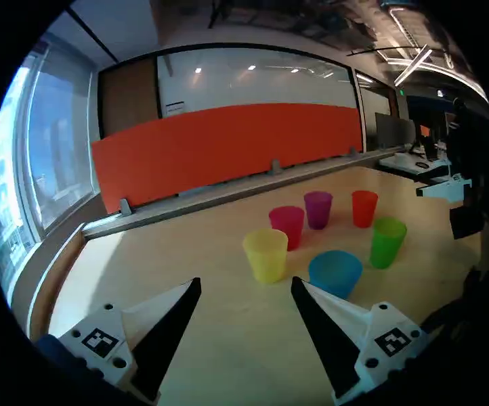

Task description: Pour water

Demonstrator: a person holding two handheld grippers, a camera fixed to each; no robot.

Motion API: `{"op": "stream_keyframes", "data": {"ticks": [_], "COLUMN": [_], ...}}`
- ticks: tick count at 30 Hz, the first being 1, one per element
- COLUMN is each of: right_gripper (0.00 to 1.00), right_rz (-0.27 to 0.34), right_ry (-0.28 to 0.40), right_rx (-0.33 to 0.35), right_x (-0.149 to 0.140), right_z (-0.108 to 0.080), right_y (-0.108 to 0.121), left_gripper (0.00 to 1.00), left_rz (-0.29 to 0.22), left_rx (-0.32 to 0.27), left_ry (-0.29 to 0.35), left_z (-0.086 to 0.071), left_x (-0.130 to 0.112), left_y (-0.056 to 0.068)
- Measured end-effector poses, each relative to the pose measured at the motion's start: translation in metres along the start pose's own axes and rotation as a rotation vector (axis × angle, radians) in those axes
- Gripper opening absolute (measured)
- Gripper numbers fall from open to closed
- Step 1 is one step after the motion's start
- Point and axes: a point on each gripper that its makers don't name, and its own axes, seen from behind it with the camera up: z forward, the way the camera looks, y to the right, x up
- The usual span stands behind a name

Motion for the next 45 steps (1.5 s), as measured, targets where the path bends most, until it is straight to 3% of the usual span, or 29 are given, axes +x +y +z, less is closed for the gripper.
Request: {"op": "stream_keyframes", "data": {"ticks": [11, 20, 32, 45], "right_gripper": [1.0, 1.0, 1.0, 1.0], "right_rz": [0.042, 0.104, 0.116, 0.156], "right_ry": [0.1, 0.17, 0.226, 0.282], "right_rx": [-0.144, -0.257, -0.34, -0.379], "right_x": [0.016, 0.02, 0.024, 0.04], "right_z": [0.001, 0.002, -0.002, -0.019], "right_y": [0.026, 0.048, 0.059, 0.071], "left_gripper": [0.99, 0.99, 0.99, 0.99], "left_rz": [-0.109, -0.194, -0.232, -0.197], "left_rx": [0.112, 0.169, 0.221, 0.302], "left_ry": [0.093, 0.165, 0.233, 0.28], "left_z": [-0.015, -0.025, -0.031, -0.033], "left_x": [0.012, 0.016, 0.026, 0.036], "left_y": [-0.028, -0.039, -0.049, -0.057]}}
